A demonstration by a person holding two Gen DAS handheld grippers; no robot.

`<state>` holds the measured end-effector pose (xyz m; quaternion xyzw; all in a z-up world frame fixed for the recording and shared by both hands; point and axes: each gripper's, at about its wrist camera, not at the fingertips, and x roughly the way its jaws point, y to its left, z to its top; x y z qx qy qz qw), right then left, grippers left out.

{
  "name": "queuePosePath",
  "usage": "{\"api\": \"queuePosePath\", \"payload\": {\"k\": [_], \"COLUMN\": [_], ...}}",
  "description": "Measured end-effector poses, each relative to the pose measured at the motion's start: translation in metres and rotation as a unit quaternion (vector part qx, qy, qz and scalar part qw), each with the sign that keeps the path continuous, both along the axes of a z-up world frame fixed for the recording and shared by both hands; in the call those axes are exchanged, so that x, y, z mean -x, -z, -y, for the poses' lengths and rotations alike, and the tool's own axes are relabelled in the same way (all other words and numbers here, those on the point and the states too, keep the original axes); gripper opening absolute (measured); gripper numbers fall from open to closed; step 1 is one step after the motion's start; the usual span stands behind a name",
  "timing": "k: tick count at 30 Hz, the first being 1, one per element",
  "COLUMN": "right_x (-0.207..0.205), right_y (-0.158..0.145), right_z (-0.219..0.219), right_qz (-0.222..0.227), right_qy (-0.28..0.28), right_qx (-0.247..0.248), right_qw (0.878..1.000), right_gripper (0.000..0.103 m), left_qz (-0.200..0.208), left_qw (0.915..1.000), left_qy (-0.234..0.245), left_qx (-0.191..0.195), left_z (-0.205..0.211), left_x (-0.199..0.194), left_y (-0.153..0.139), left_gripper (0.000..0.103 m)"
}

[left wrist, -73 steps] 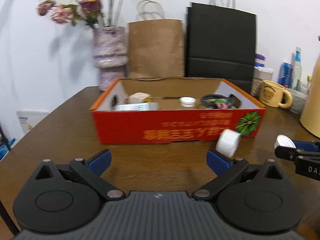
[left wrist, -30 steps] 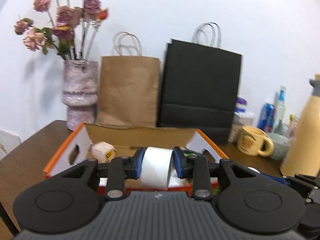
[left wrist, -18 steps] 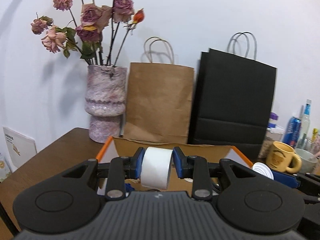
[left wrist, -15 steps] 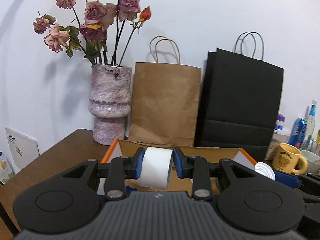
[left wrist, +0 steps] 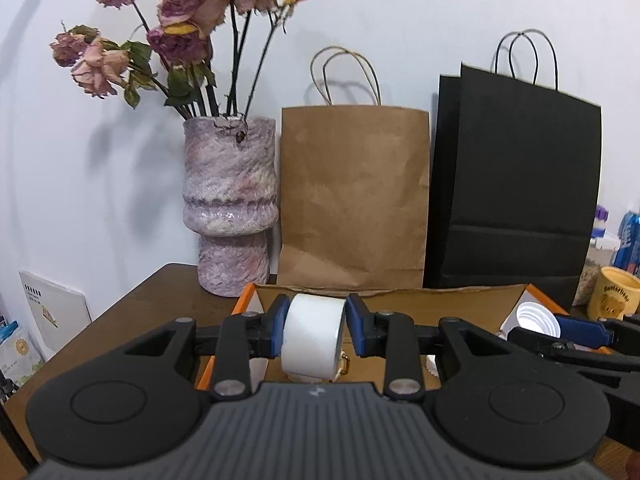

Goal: Organize rigid objects
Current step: 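Carry the white tape roll and white lid over the red box, then open both grippers to drop the tape roll and lid into the box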

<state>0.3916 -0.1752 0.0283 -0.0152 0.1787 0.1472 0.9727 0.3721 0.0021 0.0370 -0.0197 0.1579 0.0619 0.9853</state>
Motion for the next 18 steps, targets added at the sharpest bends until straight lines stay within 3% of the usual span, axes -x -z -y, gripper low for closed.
{"api": "queuePosePath", "payload": {"k": [12, 14, 16, 17, 18], "right_x": [-0.008, -0.007, -0.007, -0.006, -0.006], "right_y": [0.016, 0.016, 0.016, 0.016, 0.015], "right_z": [0.003, 0.003, 0.004, 0.005, 0.006], "right_qz": [-0.034, -0.037, -0.033, -0.03, -0.027], "right_qy": [0.006, 0.006, 0.01, 0.012, 0.015], "right_qx": [0.013, 0.013, 0.011, 0.009, 0.009], "right_qw": [0.999, 0.999, 0.999, 0.999, 0.999], "right_gripper": [0.039, 0.048, 0.075, 0.08, 0.087], "left_qz": [-0.015, -0.013, -0.007, -0.003, 0.004], "left_qw": [0.9996, 0.9996, 0.9995, 0.9993, 0.9992], "left_qy": [-0.006, -0.009, -0.017, -0.023, -0.028], "left_qx": [-0.021, -0.022, -0.025, -0.028, -0.03], "left_z": [-0.002, -0.003, -0.004, -0.004, -0.004], "left_x": [-0.006, -0.005, -0.003, -0.003, -0.002], "left_y": [0.01, 0.01, 0.009, 0.008, 0.008], "left_gripper": [0.035, 0.045, 0.062, 0.076, 0.084]}}
